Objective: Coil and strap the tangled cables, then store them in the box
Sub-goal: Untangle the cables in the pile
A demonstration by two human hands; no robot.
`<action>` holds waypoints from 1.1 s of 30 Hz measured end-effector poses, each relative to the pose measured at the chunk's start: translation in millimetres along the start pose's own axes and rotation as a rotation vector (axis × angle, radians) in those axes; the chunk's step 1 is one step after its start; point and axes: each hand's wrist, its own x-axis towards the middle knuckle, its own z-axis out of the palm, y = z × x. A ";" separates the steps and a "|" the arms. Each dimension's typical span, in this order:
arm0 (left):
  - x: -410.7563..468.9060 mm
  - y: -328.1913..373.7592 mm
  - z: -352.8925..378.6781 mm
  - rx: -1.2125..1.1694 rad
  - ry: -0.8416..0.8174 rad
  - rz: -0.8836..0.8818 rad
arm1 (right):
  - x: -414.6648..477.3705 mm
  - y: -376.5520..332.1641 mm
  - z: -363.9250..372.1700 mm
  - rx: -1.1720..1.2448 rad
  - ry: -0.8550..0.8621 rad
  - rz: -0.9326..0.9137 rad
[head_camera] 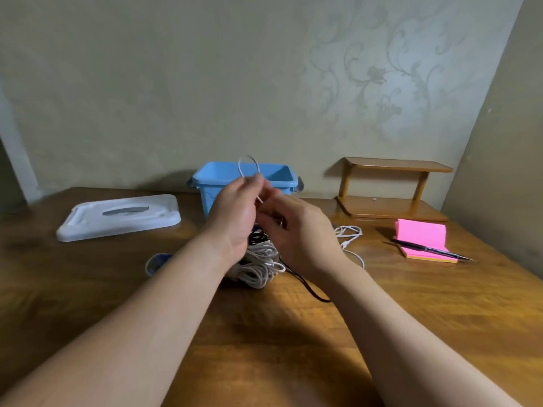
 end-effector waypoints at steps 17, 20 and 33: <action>1.3 -11.0 -25.7 1.040 -0.341 0.255 | 4.1 56.8 -27.4 -0.071 0.007 0.020; -3.9 -12.2 -19.8 1.056 -0.391 0.266 | 2.6 55.6 -29.1 -0.015 0.058 0.021; -8.7 -19.1 -12.4 0.815 -0.270 0.351 | -0.1 58.0 -30.3 0.009 -0.006 0.070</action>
